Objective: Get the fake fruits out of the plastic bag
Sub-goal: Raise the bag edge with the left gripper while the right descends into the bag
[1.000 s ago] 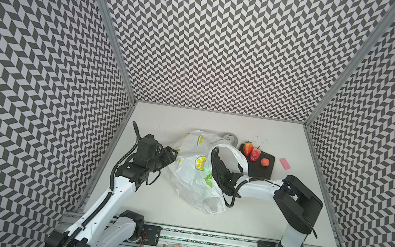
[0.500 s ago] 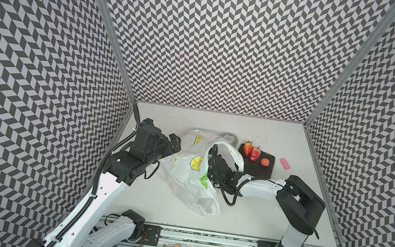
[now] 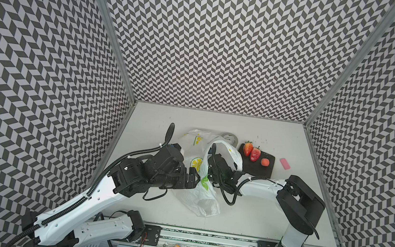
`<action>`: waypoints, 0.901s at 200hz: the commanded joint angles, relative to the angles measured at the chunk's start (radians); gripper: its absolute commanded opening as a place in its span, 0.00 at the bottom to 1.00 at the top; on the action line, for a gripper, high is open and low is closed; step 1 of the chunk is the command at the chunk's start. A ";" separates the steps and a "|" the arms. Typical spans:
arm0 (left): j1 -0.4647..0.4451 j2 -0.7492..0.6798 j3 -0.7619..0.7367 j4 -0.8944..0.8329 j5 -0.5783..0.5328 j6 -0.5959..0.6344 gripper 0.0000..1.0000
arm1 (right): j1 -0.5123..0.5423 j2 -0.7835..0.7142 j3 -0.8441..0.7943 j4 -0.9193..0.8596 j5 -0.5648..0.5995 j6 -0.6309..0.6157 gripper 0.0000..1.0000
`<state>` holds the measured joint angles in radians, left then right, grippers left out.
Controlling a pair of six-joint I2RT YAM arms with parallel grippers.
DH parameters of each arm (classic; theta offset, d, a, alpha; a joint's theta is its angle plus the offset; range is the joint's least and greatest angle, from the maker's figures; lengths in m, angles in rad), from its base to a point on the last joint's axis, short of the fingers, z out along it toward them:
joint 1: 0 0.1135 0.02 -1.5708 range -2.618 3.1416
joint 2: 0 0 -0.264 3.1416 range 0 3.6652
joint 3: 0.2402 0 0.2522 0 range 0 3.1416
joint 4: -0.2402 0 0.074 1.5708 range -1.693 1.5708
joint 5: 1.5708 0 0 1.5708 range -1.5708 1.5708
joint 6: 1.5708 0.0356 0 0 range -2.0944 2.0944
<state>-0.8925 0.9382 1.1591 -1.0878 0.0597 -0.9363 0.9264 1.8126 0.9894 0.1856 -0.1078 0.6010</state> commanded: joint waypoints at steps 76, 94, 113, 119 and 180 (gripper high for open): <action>-0.016 0.089 -0.112 0.209 0.086 -0.015 0.99 | 0.000 -0.009 0.016 0.037 -0.039 0.003 0.68; -0.013 0.108 -0.103 0.203 0.052 -0.012 0.96 | 0.002 -0.004 0.020 0.041 -0.049 0.005 0.68; -0.014 0.143 -0.095 0.180 0.024 -0.006 0.93 | 0.006 0.003 0.029 0.046 -0.054 0.010 0.67; -0.014 0.152 -0.094 0.179 0.021 -0.004 0.93 | 0.008 0.006 0.032 0.046 -0.056 0.012 0.67; -0.015 0.180 -0.111 0.200 -0.022 0.011 0.67 | 0.029 0.016 0.053 0.057 -0.078 0.034 0.66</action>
<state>-0.9047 1.1221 1.0451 -0.9031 0.0818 -0.9367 0.9455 1.8145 1.0149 0.1886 -0.1688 0.6189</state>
